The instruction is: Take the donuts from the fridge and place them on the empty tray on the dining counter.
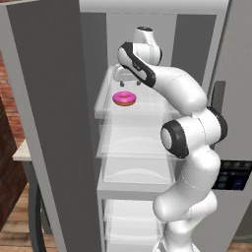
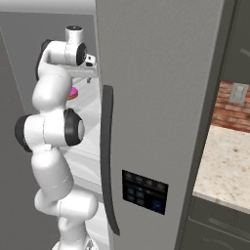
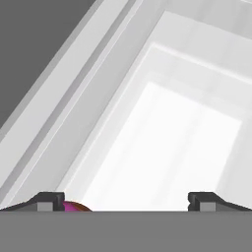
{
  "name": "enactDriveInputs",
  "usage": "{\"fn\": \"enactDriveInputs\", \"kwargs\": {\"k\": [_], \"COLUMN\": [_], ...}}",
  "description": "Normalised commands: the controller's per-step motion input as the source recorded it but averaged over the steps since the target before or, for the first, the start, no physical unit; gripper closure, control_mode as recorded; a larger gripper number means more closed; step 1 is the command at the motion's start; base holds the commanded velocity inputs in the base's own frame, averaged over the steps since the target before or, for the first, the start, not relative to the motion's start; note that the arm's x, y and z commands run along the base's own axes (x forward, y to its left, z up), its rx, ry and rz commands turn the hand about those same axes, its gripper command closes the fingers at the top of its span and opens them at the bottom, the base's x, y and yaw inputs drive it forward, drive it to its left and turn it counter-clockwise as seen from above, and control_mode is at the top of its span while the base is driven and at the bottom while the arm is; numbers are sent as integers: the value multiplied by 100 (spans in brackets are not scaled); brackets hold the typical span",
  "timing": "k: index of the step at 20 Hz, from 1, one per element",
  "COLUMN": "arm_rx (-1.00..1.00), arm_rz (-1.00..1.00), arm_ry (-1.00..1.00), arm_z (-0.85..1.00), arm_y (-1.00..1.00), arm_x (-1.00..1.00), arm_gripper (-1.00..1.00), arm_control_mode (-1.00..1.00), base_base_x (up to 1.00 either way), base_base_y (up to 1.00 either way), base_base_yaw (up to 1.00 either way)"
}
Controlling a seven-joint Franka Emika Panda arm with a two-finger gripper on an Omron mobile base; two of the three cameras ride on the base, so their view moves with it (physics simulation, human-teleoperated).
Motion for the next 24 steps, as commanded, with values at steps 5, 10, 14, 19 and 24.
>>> {"fn": "enactDriveInputs", "kwargs": {"k": [5,10,14,19,24], "arm_rx": [0,0,0,0,0], "arm_rz": [0,-1,-2,-1,0], "arm_ry": [0,0,0,0,0], "arm_z": [0,0,0,-14,-21], "arm_y": [6,0,0,0,0], "arm_x": [-4,-36,-47,-34,-25], "arm_gripper": [-100,-100,-100,-100,-100], "arm_control_mode": [-100,-100,-100,-100,-100], "base_base_x": [0,0,0,0,0], "base_base_y": [0,0,0,0,0], "base_base_yaw": [0,0,0,0,0]}}
